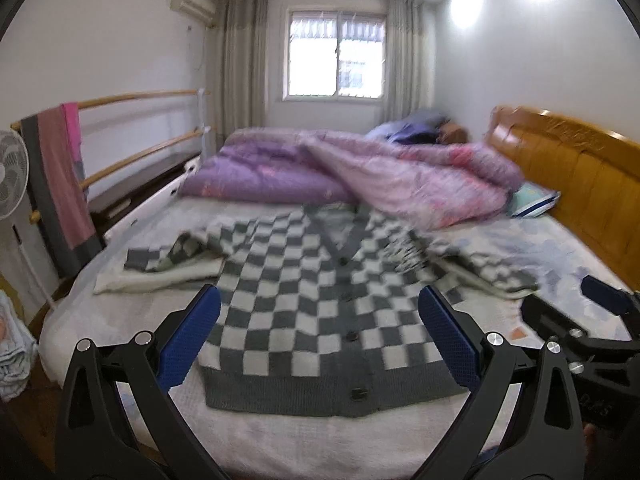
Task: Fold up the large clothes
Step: 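Grasp the grey ribbed sleeve cuff with the left gripper and lift it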
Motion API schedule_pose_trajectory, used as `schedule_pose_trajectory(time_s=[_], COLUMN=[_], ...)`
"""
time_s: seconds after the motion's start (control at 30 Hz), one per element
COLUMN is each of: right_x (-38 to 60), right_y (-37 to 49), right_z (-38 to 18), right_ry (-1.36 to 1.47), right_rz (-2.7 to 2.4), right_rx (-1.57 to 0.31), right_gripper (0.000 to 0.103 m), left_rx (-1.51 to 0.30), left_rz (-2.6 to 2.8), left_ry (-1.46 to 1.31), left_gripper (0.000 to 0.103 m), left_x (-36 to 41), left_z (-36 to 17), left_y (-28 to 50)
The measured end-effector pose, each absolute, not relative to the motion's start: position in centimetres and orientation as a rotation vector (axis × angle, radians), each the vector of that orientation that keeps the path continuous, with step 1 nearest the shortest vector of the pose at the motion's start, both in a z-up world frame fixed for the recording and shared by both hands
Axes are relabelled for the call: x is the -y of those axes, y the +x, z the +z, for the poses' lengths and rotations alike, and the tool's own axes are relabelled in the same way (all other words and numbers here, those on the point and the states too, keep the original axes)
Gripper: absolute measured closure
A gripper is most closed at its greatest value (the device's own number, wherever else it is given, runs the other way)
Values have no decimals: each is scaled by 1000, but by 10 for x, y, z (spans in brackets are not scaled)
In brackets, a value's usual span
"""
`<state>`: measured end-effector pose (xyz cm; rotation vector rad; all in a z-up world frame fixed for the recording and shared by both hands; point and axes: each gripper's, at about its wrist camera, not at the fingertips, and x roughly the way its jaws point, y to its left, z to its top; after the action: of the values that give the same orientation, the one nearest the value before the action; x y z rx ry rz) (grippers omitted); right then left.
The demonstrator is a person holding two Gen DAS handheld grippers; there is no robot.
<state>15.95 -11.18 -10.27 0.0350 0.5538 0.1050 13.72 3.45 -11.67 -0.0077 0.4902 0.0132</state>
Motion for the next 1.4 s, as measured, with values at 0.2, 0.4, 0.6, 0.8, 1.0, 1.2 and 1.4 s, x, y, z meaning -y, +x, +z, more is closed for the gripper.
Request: schedule_pose_trajectory(time_s=[0.2,0.4,0.6,0.8,1.0,1.2,1.4], right_x=[106,93,58,12,-48,-111,-136], right_y=[250,337,395,448,485,513,531], right_z=[-168,-221,-242,-225,-217,-221,-228], right_ry=[27,8,22,57,94,129,142], right_rz=[212,215,279,338,343,303,300], right_rx=[-602,-664,-797,-977,-1031,-1105,-1148], right_gripper=[7,7,17,67,81,81,81], left_rx=[-616,-778,-932,-1037,-1058,-1106,-1090], left_rz=[65,129,149,245,355,406,486], left_ry=[-42,-142,-207,-449,-563,-827,-945], left_gripper=[5,5,5,5,5,5,5], left_x=[-57,-93,-132,-225,-363,-497,-565], left_z=[-184,-249,-272,-261,-253,-273,-307], left_y=[230,336,390,411,439,460,476])
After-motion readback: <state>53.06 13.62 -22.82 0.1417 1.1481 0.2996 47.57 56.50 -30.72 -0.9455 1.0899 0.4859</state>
